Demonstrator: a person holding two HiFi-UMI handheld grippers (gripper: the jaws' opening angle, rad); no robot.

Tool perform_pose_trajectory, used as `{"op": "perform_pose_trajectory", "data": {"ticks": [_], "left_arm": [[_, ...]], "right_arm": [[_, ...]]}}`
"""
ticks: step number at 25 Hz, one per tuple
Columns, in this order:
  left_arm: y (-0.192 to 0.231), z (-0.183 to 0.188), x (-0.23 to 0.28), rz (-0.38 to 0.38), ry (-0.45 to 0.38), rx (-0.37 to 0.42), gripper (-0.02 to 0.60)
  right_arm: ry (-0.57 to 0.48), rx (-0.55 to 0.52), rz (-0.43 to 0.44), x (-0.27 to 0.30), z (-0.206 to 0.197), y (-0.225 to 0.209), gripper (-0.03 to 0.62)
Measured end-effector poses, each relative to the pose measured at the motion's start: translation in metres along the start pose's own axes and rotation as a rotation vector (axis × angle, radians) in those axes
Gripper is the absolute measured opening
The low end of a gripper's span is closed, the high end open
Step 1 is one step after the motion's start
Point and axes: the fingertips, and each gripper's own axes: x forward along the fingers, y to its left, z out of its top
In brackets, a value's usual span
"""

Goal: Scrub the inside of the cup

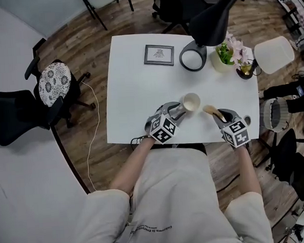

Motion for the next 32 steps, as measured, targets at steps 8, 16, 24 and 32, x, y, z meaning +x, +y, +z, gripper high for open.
{"op": "perform_pose_trajectory", "data": {"ticks": [8, 16, 24, 32], "left_arm": [[0.003, -0.003, 0.008, -0.016, 0.010, 0.036, 0.137], [0.000, -0.004, 0.005, -0.015, -0.010, 0.050, 0.054], [-0.016, 0.003, 0.004, -0.072, 0.032, 0.145, 0.052], [-0.042, 0.013, 0.007, -0.134, 0.068, 0.239, 0.052]], "right_arm": [[0.045, -0.069, 0.022, 0.014, 0.010, 0.002, 0.120], [-0.021, -0.119, 0.019, -0.005, 0.048, -0.015, 0.118], [0.015, -0.315, 0.216, -0.009, 0.074, 0.038, 0.118], [0.216, -0.564, 0.221, 0.026, 0.044, 0.068, 0.118]]}}
